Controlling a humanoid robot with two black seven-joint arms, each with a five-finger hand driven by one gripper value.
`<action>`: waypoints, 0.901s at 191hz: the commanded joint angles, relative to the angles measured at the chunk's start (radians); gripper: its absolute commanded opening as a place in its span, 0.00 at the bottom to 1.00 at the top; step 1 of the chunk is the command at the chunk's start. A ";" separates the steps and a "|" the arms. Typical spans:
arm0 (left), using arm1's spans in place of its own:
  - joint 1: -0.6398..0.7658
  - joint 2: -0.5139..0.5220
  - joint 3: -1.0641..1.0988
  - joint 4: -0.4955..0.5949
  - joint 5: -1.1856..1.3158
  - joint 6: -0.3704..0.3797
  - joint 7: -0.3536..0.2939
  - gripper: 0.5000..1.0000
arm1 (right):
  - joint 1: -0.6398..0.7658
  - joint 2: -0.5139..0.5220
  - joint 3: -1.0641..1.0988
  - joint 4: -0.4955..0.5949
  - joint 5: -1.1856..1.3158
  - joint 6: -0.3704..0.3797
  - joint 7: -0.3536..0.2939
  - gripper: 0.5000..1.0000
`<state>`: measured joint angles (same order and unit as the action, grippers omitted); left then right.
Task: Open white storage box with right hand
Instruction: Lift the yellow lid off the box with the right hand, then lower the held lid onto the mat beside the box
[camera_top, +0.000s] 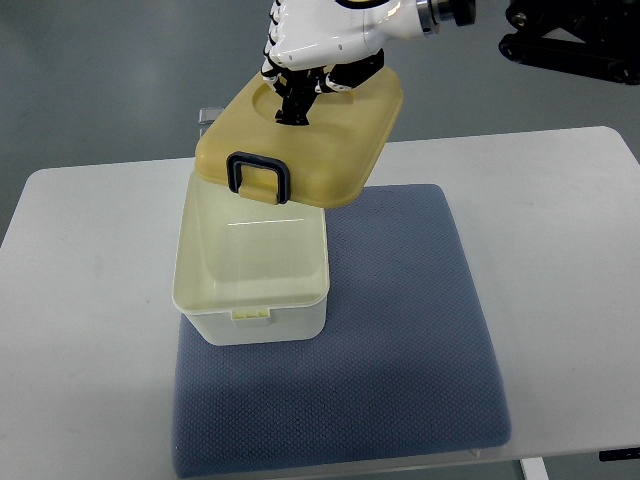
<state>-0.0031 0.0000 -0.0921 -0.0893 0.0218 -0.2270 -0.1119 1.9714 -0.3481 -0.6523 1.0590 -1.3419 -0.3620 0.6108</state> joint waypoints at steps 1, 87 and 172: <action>0.000 0.000 0.000 0.000 0.001 0.000 0.001 1.00 | -0.020 -0.054 0.002 0.007 -0.002 0.000 0.000 0.00; 0.000 0.000 0.000 0.000 0.000 0.000 0.000 1.00 | -0.183 -0.262 0.111 0.035 -0.163 0.000 0.000 0.00; 0.000 0.000 0.000 0.000 0.000 0.000 0.000 1.00 | -0.399 -0.353 0.217 0.062 -0.273 -0.003 0.000 0.00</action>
<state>-0.0031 0.0000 -0.0920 -0.0891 0.0219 -0.2270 -0.1119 1.6147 -0.6917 -0.4545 1.1108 -1.6023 -0.3625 0.6108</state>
